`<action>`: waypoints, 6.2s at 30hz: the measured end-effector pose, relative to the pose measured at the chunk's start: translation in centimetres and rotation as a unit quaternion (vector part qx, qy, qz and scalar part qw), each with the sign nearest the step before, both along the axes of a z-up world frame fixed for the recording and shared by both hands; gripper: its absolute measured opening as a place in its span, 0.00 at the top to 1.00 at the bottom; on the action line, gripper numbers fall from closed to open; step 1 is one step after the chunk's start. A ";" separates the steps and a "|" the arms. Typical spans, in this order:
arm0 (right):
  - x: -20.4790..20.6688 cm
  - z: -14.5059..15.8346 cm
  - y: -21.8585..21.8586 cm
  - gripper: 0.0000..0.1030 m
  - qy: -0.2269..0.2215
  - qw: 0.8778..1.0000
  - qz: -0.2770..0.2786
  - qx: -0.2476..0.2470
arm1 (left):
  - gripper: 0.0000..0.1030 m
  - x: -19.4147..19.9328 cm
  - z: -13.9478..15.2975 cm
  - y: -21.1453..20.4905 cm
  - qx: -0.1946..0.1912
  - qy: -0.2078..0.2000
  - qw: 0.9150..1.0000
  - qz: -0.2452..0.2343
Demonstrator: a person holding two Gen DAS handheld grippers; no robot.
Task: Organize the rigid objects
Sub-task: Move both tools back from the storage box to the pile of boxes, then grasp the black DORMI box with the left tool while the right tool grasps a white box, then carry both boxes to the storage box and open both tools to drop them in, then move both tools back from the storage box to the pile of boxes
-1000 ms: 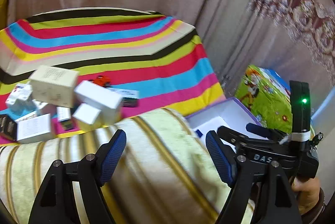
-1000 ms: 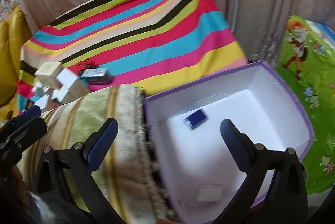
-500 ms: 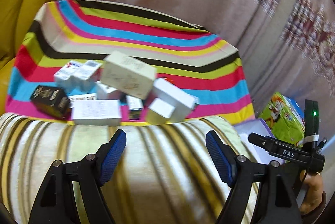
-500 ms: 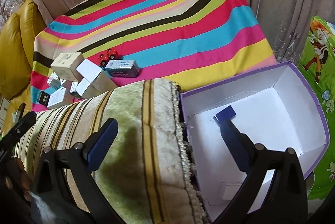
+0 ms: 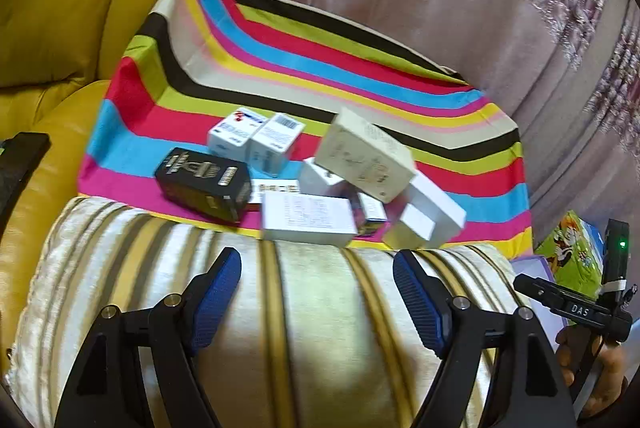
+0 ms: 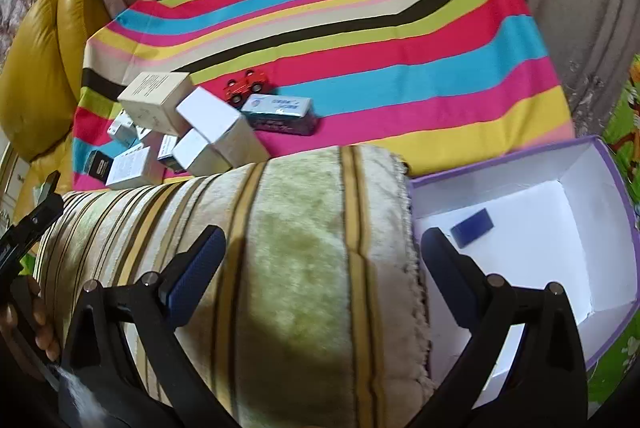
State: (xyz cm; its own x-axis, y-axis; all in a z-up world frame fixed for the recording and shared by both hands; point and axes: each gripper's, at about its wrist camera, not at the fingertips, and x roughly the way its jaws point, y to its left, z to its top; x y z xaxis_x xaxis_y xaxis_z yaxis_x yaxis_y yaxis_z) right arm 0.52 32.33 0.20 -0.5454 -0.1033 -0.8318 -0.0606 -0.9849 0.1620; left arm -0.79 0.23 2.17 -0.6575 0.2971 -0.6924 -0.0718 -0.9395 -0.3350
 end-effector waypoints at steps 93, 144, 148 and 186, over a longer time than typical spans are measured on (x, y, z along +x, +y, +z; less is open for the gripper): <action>-17.8 -0.5 -16.4 0.45 0.032 0.946 0.323 0.016 | 0.15 -11.3 -4.4 -7.3 -0.107 -0.088 0.986 -0.097; 1.1 0.7 8.0 0.45 0.064 0.995 0.021 -0.068 | 0.15 -1.4 1.5 14.5 -0.104 0.029 0.982 -0.152; 2.4 0.0 10.8 0.45 0.048 0.997 -0.016 -0.058 | 0.15 -0.6 1.7 17.5 -0.105 0.032 0.977 -0.185; 6.4 -1.3 17.3 0.23 0.003 0.991 -0.132 0.017 | 0.12 2.5 0.9 28.8 -0.056 0.003 0.947 -0.316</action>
State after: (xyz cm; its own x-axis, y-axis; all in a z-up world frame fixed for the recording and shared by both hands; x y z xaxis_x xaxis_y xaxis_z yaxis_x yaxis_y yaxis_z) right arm 6.88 49.62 -1.12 -0.5546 0.0718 -0.8290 -0.3158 -0.9399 0.1299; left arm 1.73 29.04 3.07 -0.3770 0.5574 -0.7397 -0.6330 -0.7381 -0.2335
